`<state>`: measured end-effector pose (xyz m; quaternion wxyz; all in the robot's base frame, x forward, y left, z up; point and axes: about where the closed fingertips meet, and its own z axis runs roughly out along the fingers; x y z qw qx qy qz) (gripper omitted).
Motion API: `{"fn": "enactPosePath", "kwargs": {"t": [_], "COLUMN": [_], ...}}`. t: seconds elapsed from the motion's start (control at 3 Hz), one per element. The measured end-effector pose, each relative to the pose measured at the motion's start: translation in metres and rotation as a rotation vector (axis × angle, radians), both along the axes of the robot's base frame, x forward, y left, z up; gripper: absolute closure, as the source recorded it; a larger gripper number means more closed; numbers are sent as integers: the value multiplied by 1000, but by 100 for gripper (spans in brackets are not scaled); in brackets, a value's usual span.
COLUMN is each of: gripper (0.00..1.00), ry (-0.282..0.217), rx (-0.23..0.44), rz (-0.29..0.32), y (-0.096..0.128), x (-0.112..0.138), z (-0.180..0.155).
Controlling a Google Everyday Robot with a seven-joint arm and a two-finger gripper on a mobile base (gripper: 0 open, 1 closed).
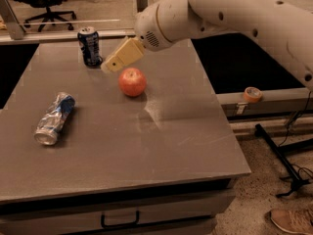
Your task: Move pepsi can near redbull can
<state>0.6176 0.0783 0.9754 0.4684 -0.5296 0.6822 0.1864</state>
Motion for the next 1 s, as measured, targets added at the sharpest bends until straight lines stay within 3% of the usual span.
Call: {"fn": "enactPosePath", "kwargs": {"t": [0.33,1.0], "gripper": [0,0], "ry": [-18,14], "rx": [68,136], "rz": [-26,-77], "y": [19,48], "x": [29,101], "z": [-17,-68]}}
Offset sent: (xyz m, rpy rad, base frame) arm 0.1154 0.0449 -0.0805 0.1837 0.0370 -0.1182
